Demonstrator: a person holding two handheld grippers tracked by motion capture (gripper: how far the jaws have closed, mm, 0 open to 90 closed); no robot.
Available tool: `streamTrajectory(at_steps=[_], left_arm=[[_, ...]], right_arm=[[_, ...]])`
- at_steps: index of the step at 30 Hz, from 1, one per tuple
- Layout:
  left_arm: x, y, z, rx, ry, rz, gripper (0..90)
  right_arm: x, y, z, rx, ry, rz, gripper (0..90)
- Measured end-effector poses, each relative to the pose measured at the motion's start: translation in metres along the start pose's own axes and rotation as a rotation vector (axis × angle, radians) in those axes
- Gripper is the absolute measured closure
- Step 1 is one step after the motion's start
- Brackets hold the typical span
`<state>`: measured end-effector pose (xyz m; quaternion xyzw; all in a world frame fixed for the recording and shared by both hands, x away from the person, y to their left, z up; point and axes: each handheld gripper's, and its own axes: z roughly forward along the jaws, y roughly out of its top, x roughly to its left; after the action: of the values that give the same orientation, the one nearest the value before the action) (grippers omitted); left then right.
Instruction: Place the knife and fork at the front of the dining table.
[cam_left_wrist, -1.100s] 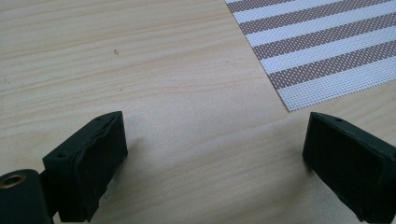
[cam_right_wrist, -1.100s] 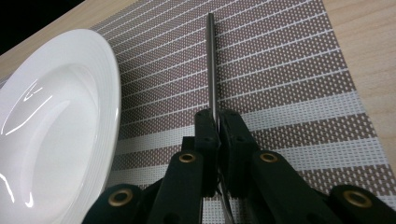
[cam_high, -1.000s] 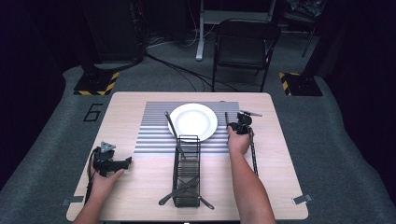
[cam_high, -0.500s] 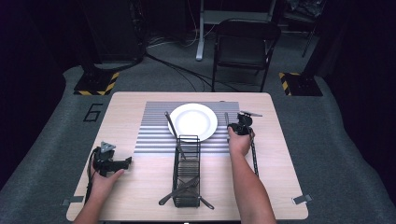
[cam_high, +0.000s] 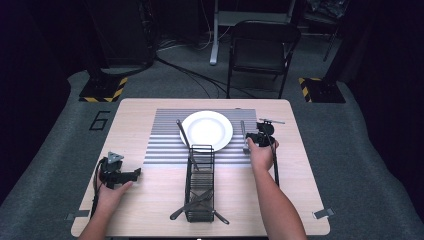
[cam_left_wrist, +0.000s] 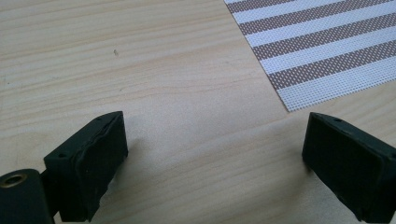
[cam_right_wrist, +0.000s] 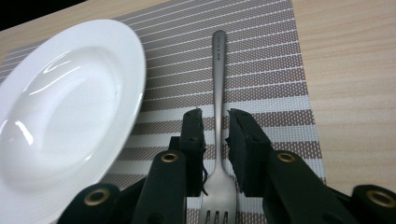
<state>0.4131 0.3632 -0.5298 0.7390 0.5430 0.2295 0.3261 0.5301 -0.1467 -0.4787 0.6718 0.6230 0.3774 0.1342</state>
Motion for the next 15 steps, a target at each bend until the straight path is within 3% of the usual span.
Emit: streamTrajectory(at_steps=[8,10,15], left_arm=[[0.0,0.0,0.001,-0.017,0.011,-0.009,8.4],[0.001,-0.001,0.0,-0.024,0.013,-0.011,11.2],[0.004,-0.002,-0.004,-0.027,0.01,-0.009,19.1]], right_arm=[[0.001,-0.008,-0.026,-0.022,0.042,-0.065,65.2],[0.001,-0.012,-0.032,-0.025,0.042,-0.101,64.0],[-0.002,-0.021,-0.042,-0.036,0.066,-0.122,60.0]])
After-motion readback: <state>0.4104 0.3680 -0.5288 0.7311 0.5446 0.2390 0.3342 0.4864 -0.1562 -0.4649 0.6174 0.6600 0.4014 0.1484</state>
